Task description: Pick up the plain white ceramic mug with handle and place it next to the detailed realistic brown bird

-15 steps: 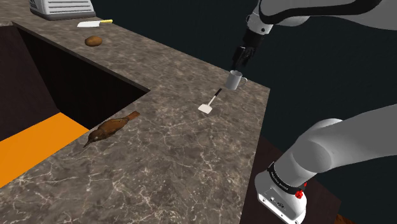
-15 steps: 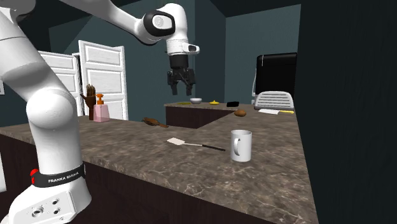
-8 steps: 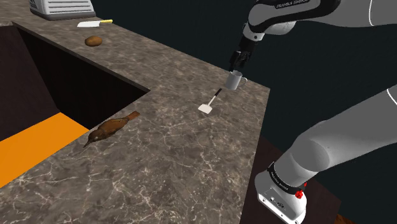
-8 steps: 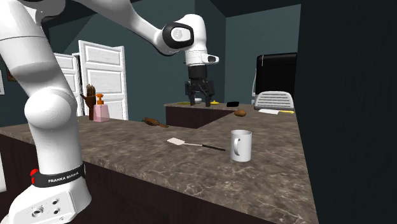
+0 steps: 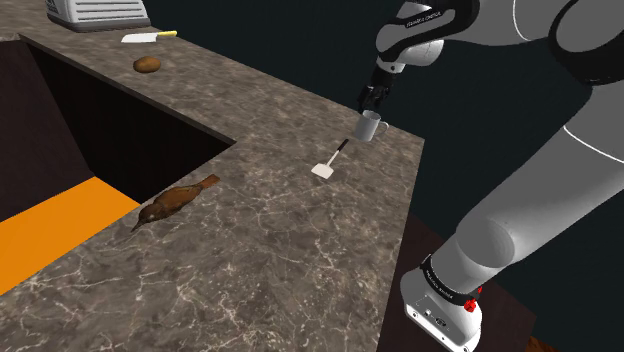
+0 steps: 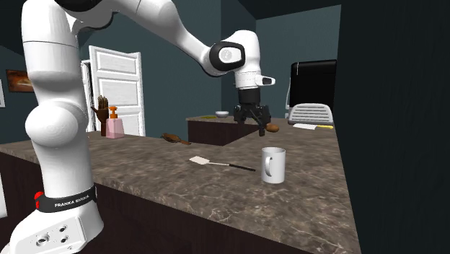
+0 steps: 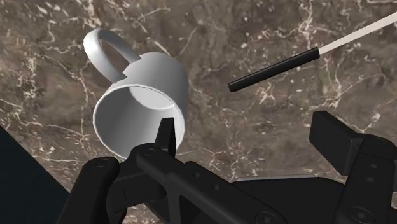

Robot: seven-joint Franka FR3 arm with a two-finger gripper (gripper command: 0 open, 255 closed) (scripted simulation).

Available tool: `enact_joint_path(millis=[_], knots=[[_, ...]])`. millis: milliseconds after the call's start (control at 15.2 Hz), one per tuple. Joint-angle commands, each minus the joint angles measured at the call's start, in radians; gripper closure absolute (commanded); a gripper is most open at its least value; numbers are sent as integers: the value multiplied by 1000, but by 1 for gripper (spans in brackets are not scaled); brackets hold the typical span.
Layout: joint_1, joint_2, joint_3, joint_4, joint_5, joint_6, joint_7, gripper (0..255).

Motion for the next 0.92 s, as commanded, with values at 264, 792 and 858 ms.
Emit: enact_joint_path(millis=[264, 792, 858], knots=[[-33, 147, -24, 90, 47, 56, -56, 0], [-36, 193, -21, 69, 65, 120, -67, 0], [-36, 193, -21, 69, 65, 120, -67, 0]])
